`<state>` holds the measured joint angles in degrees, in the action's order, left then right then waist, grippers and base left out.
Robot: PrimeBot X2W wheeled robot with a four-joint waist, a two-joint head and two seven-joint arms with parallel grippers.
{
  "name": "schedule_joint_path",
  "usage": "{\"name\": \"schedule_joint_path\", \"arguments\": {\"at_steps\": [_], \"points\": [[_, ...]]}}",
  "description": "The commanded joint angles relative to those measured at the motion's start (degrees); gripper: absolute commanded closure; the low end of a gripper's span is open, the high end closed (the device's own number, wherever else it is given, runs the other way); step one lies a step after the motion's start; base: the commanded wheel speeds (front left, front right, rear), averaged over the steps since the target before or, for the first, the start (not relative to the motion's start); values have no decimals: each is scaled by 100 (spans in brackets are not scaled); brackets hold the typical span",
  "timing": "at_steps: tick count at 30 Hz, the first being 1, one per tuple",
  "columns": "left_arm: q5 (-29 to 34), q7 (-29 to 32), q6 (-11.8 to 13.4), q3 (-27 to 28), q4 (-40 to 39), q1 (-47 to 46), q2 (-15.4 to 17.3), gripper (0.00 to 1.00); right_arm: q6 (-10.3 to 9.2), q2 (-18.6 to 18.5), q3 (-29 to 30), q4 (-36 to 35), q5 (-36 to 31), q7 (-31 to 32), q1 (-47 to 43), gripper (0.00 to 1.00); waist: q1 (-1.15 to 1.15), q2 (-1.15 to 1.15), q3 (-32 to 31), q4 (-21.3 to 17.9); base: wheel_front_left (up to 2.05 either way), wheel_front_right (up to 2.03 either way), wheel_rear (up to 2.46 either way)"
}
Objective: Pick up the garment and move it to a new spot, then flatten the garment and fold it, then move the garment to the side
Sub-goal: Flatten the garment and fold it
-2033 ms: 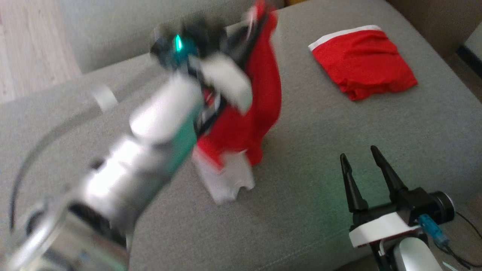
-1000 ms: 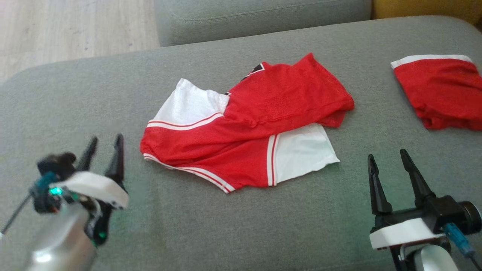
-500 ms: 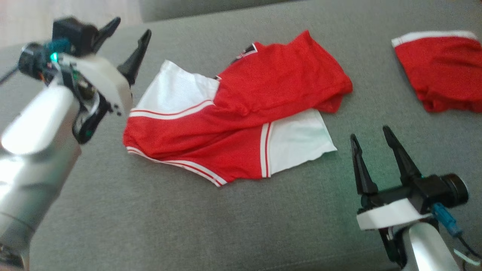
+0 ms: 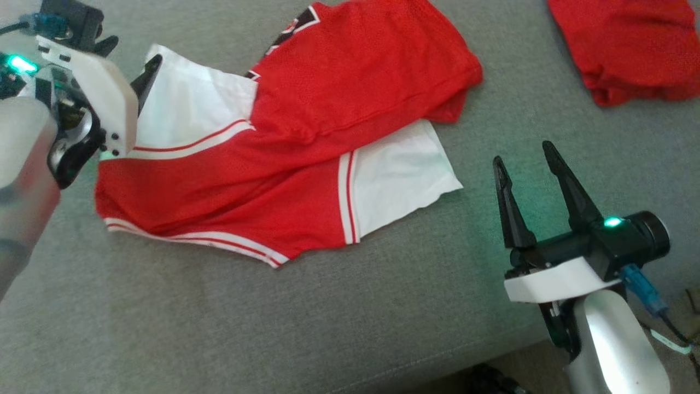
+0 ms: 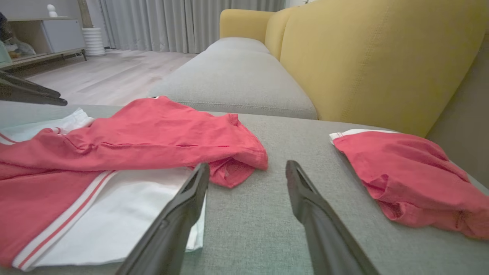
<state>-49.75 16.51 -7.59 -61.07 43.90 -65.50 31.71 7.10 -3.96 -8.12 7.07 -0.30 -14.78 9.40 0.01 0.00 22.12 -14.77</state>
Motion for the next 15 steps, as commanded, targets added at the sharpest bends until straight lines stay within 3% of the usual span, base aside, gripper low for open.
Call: {"name": "schedule_joint_path", "arguments": {"at_steps": [1, 12, 15], "points": [[-92, -2, 11, 109, -58, -316, 268, 0, 39, 27, -124, -188, 57, -22, 135, 0, -1, 0, 156, -163, 0, 0, 0], [-276, -307, 10, -467, 407, -733, 479, 0, 39, 76, -237, -185, 96, -22, 352, 0, -1, 0, 439, -405, 0, 0, 0], [-530, -114, 10, -559, 449, -702, 418, 0, 39, 86, -228, -190, 104, -22, 362, 0, -1, 0, 482, -434, 0, 0, 0]]}}
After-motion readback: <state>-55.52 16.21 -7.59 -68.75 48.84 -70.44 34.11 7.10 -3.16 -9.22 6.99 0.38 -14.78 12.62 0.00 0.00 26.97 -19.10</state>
